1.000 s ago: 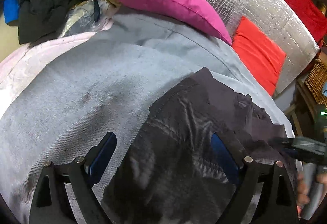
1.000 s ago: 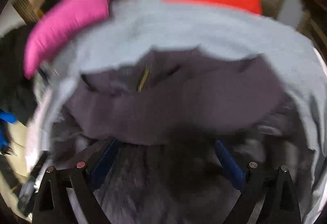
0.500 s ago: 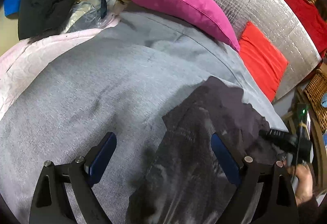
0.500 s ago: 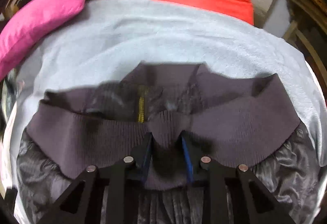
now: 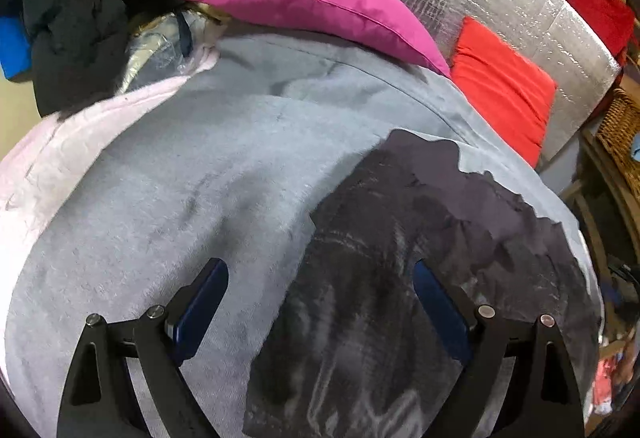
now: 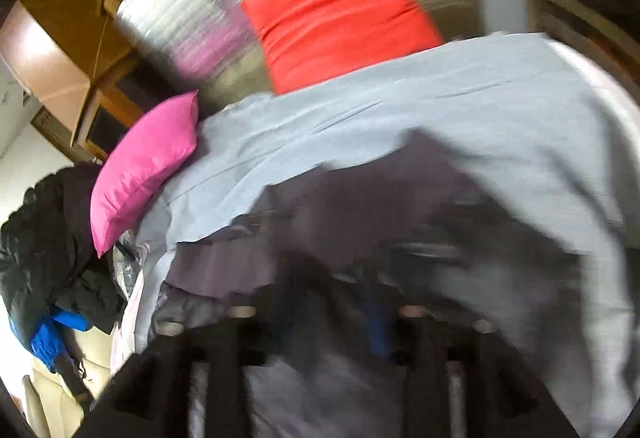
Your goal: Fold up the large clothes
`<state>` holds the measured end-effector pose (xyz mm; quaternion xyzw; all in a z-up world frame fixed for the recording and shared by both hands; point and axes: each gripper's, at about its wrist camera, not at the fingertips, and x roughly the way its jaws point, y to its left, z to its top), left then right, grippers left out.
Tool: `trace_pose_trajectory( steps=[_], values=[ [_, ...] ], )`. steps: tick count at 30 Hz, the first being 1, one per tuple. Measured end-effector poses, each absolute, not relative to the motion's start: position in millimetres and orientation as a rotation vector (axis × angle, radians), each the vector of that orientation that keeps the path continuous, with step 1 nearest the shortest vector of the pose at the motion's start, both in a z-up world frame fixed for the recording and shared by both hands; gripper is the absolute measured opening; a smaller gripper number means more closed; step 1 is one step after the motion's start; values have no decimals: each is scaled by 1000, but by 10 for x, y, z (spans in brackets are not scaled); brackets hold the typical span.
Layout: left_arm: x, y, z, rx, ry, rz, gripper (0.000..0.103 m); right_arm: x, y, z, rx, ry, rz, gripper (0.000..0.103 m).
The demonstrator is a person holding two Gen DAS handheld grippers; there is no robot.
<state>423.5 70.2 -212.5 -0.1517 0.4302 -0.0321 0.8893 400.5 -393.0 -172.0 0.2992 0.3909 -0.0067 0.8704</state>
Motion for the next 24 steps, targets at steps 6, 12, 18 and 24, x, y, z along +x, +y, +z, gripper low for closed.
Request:
trace_pose_trajectory(
  steps=[6, 12, 18, 24],
  values=[
    [4191, 857, -2251, -390, 945, -47, 94, 3066, -4906, -1966, 758, 743, -109, 97],
    [4257, 819, -2432, -448, 1029, -145, 94, 2927, -5275, -2517, 935, 798, -34, 97],
    [4436, 685, -2667, -438, 1124, -203, 96, 3202, -5123, -2879, 972, 857, 21, 97],
    [4530, 583, -2643, -401, 1038, -246, 82, 3270, -4729, -2793, 909, 827, 40, 47]
  ],
)
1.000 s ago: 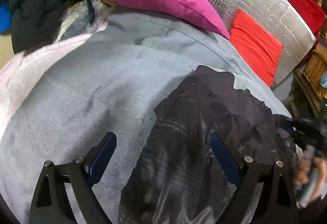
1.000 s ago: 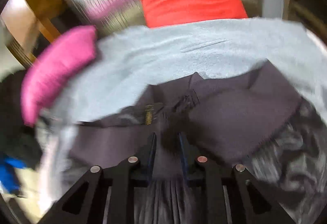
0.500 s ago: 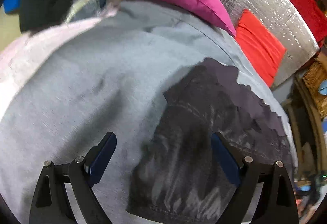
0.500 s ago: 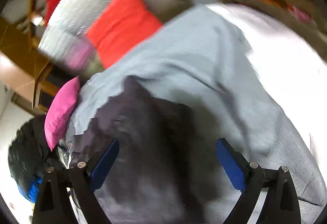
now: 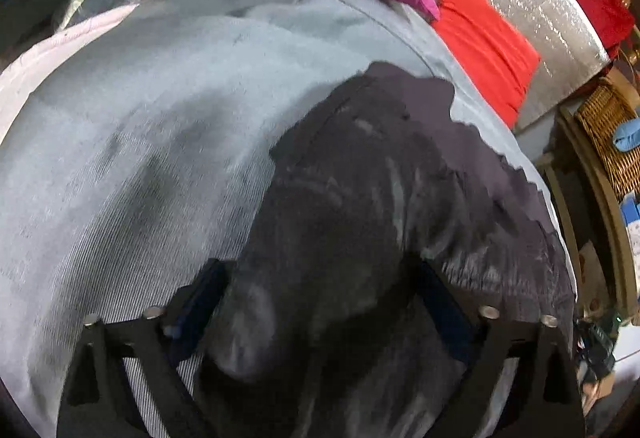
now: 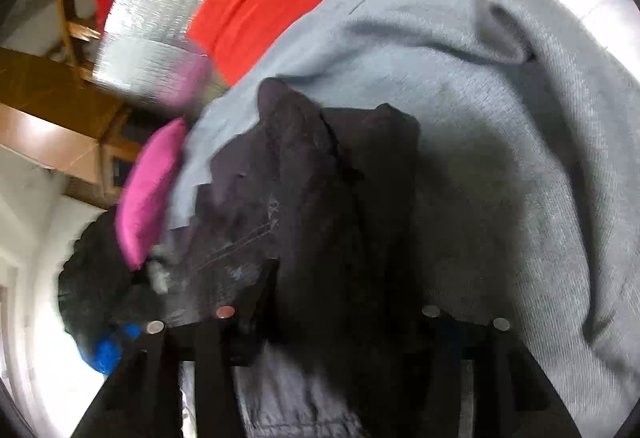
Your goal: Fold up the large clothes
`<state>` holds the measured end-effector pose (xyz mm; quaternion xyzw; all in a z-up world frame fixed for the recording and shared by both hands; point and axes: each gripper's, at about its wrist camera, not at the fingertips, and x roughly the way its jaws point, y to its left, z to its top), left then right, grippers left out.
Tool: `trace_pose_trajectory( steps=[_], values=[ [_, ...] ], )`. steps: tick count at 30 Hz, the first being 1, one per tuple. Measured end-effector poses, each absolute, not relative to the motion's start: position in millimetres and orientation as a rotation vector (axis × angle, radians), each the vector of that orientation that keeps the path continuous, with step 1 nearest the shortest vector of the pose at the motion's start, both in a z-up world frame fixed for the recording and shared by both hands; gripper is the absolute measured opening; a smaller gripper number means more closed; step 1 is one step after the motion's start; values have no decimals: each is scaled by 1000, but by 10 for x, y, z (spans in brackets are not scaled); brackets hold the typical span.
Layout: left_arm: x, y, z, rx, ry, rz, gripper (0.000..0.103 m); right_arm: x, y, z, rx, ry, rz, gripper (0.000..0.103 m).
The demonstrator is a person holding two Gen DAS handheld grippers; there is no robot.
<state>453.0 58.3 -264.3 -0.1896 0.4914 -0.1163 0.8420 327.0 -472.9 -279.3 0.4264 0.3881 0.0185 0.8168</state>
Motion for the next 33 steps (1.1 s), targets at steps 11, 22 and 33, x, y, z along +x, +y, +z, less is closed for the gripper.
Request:
trace_pose_trajectory(
  steps=[11, 22, 33],
  values=[
    [4324, 219, -2237, -158, 916, -96, 68, 3169, -4633, -2724, 868, 825, -67, 54],
    [3226, -58, -1257, 60, 519, -40, 87, 2092, -4506, -1879, 840, 471, -65, 85],
    [2701, -93, -1115, 125, 456, -22, 87, 2065, -3726, -1827, 737, 497, 93, 85]
  ],
)
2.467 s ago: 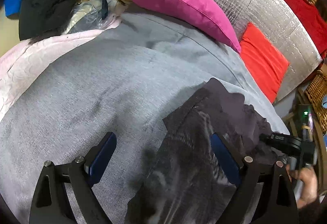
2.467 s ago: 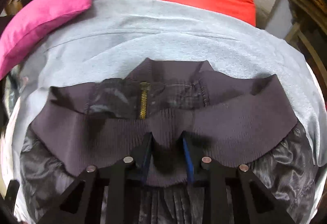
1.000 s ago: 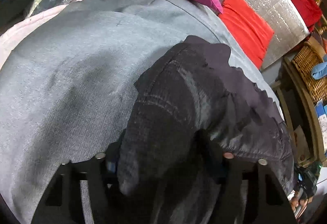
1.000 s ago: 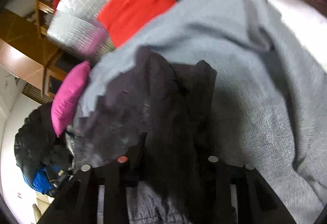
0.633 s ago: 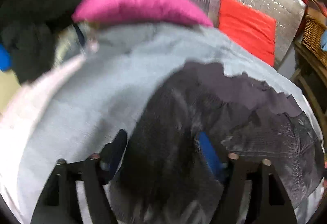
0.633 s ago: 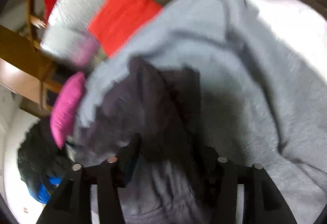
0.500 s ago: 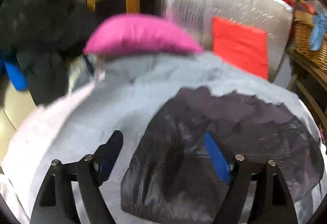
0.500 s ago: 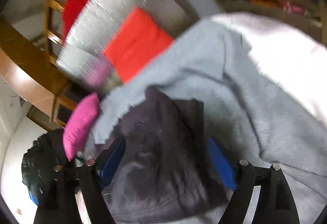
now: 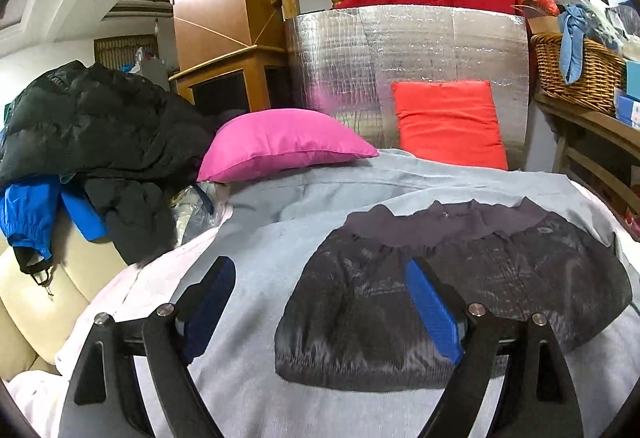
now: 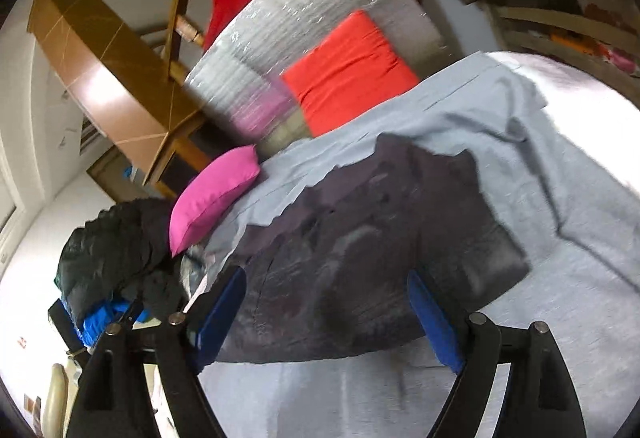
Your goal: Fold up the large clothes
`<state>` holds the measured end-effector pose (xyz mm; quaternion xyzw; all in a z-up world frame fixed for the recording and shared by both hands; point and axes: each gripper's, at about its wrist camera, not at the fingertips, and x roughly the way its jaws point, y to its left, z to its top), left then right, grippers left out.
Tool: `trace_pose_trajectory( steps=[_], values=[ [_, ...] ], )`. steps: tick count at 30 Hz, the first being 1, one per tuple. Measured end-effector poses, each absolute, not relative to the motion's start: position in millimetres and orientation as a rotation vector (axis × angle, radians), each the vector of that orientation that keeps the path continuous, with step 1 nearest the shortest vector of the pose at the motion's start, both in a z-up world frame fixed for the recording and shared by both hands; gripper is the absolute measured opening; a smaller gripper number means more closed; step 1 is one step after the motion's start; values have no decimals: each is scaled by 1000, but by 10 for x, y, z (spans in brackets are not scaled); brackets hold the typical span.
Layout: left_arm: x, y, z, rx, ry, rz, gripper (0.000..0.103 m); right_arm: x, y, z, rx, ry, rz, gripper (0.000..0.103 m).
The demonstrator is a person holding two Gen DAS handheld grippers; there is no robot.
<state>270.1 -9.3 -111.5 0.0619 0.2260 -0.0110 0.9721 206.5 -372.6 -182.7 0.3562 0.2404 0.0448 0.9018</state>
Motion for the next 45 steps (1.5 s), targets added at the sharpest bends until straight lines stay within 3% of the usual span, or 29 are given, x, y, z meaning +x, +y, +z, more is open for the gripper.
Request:
trace_pose_trajectory(
  steps=[13, 19, 26, 31, 34, 45],
  values=[
    [2906, -153, -1365, 126, 529, -34, 87, 2682, -3579, -2184, 718, 602, 42, 85],
    [3549, -94, -2319, -22, 989, -88, 88, 2840, -3799, -2501, 837, 666, 10, 85],
    [3190, 72, -2124, -115, 922, -155, 88, 2464, -3868, -2335, 933, 597, 139, 86],
    [2964, 293, -2257, -322, 970, -226, 88, 2279, -3846, -2492, 1079, 680, 225, 88],
    [2994, 296, -2394, -440, 1037, -268, 88, 2240, -3783, -2658, 1174, 714, 231, 88],
    [3451, 268, -2706, -594, 1021, -172, 88, 2441, -3899, -3103, 1330, 693, 41, 87]
  ],
)
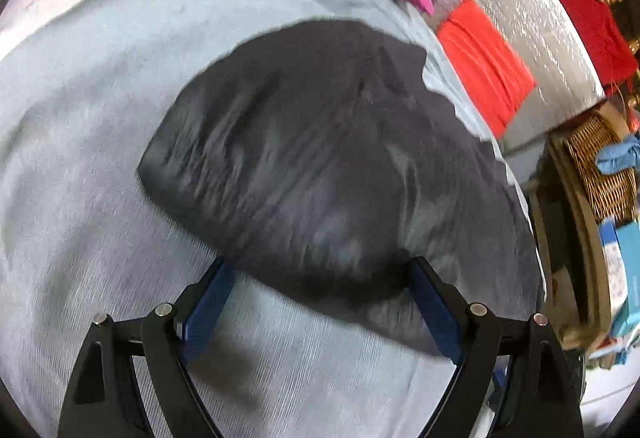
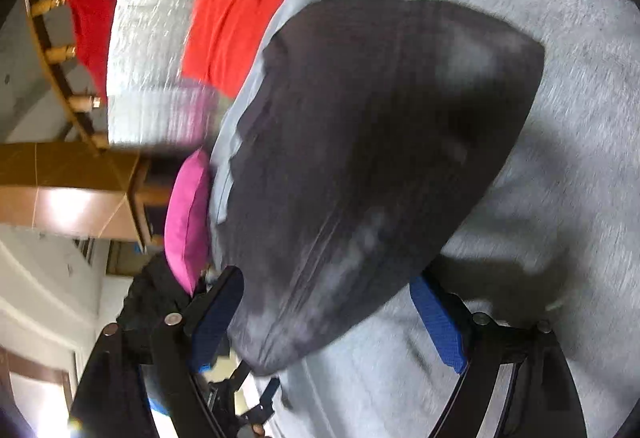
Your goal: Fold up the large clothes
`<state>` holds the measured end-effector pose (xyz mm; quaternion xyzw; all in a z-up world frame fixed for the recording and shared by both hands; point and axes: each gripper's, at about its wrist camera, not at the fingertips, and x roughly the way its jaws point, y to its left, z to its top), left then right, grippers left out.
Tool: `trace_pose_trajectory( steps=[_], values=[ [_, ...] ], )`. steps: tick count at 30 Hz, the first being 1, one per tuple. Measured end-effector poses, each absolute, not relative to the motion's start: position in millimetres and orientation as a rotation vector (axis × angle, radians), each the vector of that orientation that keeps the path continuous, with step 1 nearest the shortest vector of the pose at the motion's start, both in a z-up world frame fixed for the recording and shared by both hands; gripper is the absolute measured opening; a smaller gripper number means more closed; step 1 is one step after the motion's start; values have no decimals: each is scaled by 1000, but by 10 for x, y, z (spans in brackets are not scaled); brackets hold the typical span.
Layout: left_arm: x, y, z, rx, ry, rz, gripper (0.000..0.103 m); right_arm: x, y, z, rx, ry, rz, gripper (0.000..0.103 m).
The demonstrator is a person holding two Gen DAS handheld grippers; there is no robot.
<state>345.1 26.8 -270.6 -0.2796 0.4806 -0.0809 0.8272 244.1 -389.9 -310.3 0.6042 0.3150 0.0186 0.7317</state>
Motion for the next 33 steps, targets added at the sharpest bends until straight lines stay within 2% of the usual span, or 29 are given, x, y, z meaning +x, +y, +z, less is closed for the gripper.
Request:
trace_pose_trajectory(
  steps=[3, 10, 12, 13, 14, 17, 19, 21, 22, 24, 26, 29, 33],
  values=[
    [3559, 238, -2736, -659, 1004, -159, 92, 2497, -3948, -3076, 1322, 637, 28, 88],
    [3681, 201, -2744, -744, 928, -134, 91, 2695, -3964, -2970, 1223, 572, 13, 89],
    [3691, 172, -2731, -732, 912, -134, 86, 2761, -3962, -2954, 1194, 571, 14, 89],
    [3697, 167, -2728, -731, 903, -130, 78, 2789, -3957, -2939, 1185, 562, 14, 89],
    [3731, 160, -2736, -732, 901, -130, 75, 2840, -3953, -2937, 1175, 562, 7, 89],
    [3753, 223, -2790, -776, 919, -139, 75, 3017, -3937, -2931, 1110, 593, -26, 89],
    [3822, 206, -2836, -798, 930, -161, 83, 3057, -3934, -2939, 1097, 603, -33, 89],
    [3804, 200, -2859, -771, 921, -177, 85, 3065, -3923, -2928, 1077, 608, -40, 81],
    [3801, 194, -2863, -771, 913, -181, 85, 3052, -3919, -2930, 1058, 614, -62, 72],
    [3769, 237, -2863, -782, 892, -176, 70, 3048, -3898, -2928, 1028, 626, -79, 63],
    [3743, 277, -2858, -788, 878, -176, 51, 3039, -3862, -2893, 988, 626, -92, 54],
    [3711, 255, -2763, -747, 846, -190, 38, 3028, -3733, -2763, 879, 617, -120, 45],
    [3672, 206, -2613, -682, 837, -187, 33, 2950, -3597, -2622, 794, 605, -131, 40]
  ],
)
